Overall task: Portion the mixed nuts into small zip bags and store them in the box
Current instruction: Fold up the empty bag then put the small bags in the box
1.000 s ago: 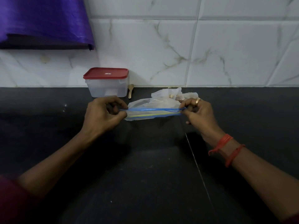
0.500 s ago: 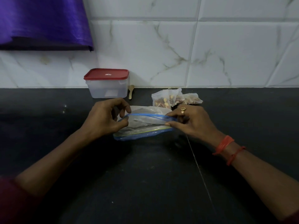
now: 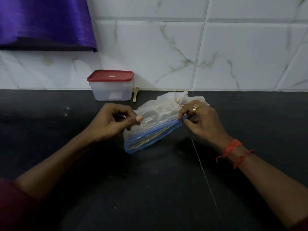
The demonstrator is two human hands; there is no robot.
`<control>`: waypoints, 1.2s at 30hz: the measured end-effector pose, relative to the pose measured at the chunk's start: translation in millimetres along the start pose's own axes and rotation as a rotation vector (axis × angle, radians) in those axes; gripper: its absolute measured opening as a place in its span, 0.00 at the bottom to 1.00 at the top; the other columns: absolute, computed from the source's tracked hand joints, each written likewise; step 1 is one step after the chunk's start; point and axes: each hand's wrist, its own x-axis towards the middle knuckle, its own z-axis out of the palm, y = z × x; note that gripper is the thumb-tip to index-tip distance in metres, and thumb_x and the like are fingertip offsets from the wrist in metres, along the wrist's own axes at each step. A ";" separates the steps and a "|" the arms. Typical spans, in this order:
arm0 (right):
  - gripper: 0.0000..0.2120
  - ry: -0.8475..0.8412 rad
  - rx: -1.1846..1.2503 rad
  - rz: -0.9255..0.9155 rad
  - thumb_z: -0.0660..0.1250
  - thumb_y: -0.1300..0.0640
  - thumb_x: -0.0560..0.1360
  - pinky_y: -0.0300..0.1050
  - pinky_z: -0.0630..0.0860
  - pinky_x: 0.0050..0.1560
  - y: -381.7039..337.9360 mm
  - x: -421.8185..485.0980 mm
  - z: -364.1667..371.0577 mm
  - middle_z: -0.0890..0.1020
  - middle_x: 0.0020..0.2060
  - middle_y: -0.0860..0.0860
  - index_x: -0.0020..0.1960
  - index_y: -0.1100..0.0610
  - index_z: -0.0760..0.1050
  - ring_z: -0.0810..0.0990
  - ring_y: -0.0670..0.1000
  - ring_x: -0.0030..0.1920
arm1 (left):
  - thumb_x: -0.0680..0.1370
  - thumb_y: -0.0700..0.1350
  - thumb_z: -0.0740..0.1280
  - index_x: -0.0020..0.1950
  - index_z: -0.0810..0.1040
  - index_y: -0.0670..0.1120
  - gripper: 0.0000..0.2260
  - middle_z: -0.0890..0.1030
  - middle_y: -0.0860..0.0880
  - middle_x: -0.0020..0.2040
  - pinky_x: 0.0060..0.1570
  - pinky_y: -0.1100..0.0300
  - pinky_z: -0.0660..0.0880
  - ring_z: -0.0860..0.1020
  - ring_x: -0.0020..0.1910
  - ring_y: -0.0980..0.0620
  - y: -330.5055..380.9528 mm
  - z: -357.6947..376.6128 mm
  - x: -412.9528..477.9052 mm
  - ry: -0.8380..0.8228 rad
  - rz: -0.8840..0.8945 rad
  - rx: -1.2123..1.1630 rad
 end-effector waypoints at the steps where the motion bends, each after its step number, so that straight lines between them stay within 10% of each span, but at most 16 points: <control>1: 0.14 0.002 0.001 -0.017 0.73 0.68 0.65 0.45 0.78 0.46 0.8 0.1 -0.2 0.80 0.46 0.49 0.43 0.50 0.82 0.80 0.50 0.45 | 0.76 0.53 0.71 0.42 0.82 0.44 0.12 0.82 0.51 0.35 0.27 0.69 0.72 0.78 0.29 0.56 0.9 -1.0 1.9 0.102 -0.021 -0.011; 6: 0.14 -0.025 0.081 -0.035 0.71 0.71 0.65 0.47 0.79 0.45 -2.4 -0.6 5.8 0.79 0.48 0.50 0.43 0.52 0.81 0.80 0.50 0.45 | 0.81 0.48 0.66 0.48 0.82 0.43 0.09 0.82 0.52 0.36 0.32 0.66 0.75 0.79 0.32 0.59 -21.3 -13.8 27.3 0.328 -0.246 0.007; 15: 0.17 -0.048 0.132 -0.028 0.68 0.74 0.66 0.50 0.80 0.48 -0.2 -0.6 6.2 0.79 0.50 0.49 0.43 0.54 0.82 0.81 0.51 0.50 | 0.82 0.52 0.63 0.46 0.79 0.43 0.14 0.71 0.49 0.33 0.28 0.64 0.67 0.69 0.30 0.54 -25.7 2.7 92.2 -0.176 -0.716 -0.095; 22: 0.15 -0.055 0.125 -0.005 0.69 0.73 0.67 0.49 0.80 0.46 3.3 -0.5 7.4 0.79 0.49 0.50 0.41 0.53 0.82 0.81 0.51 0.46 | 0.77 0.48 0.69 0.58 0.83 0.41 0.14 0.84 0.43 0.47 0.39 0.57 0.80 0.82 0.41 0.49 -31.3 3.1 104.2 -0.224 -0.698 -0.362; 26: 0.15 -0.069 0.130 -0.019 0.69 0.73 0.68 0.45 0.80 0.45 2.1 0.1 6.0 0.79 0.48 0.50 0.41 0.53 0.83 0.81 0.49 0.48 | 0.76 0.46 0.69 0.49 0.80 0.41 0.09 0.82 0.47 0.35 0.27 0.63 0.78 0.80 0.29 0.54 -27.7 1.7 104.3 -0.200 -0.706 -0.523; 36: 0.14 -0.064 0.118 -0.061 0.69 0.72 0.68 0.46 0.79 0.41 0.0 1.1 4.5 0.79 0.45 0.50 0.40 0.54 0.83 0.80 0.50 0.45 | 0.68 0.49 0.75 0.53 0.83 0.42 0.17 0.82 0.47 0.46 0.45 0.59 0.74 0.78 0.44 0.52 -35.5 -8.6 108.8 -0.221 -0.699 -0.577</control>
